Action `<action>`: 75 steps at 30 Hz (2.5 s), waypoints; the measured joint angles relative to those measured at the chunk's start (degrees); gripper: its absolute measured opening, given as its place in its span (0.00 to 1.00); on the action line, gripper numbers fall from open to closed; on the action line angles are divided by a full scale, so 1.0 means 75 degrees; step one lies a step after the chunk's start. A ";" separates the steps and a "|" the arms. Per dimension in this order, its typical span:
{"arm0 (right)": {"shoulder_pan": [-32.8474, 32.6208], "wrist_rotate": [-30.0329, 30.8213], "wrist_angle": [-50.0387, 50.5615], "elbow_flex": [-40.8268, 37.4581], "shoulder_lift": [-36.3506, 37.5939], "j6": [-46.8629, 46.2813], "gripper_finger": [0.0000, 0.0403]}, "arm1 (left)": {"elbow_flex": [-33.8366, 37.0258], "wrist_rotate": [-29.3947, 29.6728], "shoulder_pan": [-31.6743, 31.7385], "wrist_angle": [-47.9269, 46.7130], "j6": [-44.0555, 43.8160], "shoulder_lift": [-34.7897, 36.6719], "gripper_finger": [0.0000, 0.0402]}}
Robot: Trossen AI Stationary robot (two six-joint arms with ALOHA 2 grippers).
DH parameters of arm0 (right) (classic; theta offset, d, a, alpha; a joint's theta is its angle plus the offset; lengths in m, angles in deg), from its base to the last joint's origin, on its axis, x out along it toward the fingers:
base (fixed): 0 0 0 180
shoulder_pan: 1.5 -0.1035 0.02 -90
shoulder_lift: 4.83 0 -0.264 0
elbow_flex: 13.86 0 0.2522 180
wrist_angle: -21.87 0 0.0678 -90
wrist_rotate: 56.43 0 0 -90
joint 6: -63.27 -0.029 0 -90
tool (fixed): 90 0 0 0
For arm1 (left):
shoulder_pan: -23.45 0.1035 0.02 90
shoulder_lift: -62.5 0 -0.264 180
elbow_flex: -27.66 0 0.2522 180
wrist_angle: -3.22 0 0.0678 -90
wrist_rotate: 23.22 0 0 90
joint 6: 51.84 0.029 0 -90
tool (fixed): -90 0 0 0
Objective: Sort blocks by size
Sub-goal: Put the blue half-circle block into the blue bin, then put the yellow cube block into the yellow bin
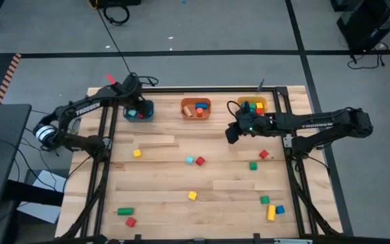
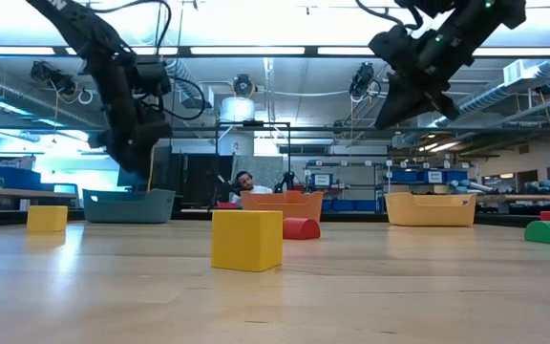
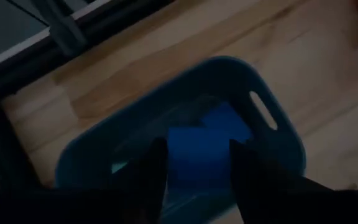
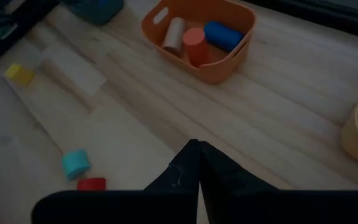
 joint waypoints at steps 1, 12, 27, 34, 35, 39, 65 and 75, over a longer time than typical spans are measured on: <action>0.0020 0.0001 0.0000 0.0000 0.0000 -0.0045 0.05 | 0.0000 -0.0009 0.0047 0.0032 -0.0060 -0.0049 0.44; 0.0204 0.0000 0.0000 0.0000 0.0000 -0.0164 0.05 | -0.0137 -0.0032 0.0122 0.0079 0.0496 -0.0127 0.56; 0.0246 0.0000 0.0004 0.0000 0.0000 0.0091 0.05 | -0.1669 0.0128 -0.1689 -0.3451 -0.0987 0.0581 0.56; 0.0246 -0.0027 0.0006 0.0000 0.0000 0.0467 0.05 | -0.1635 0.0776 -0.4010 -0.4099 -0.1996 0.0692 0.56; 0.0246 -0.0059 0.0006 0.0000 0.0000 0.0472 0.05 | -0.1635 0.0773 -0.4263 -0.4170 -0.2035 0.0692 0.56; 0.0246 -0.0090 0.0008 0.0000 0.0000 0.0522 0.05 | -0.1622 0.0854 -0.5083 -0.4477 -0.2088 0.0692 0.56; 0.0252 0.0018 0.0005 0.0000 0.0003 0.0215 0.05 | 0.1871 -0.1131 -0.5798 -0.1770 -0.1454 0.0698 0.56; 0.0263 0.0137 -0.0006 0.0000 0.0003 -0.0021 0.05 | 0.1892 -0.1193 -0.5784 -0.1519 -0.1091 0.0205 0.52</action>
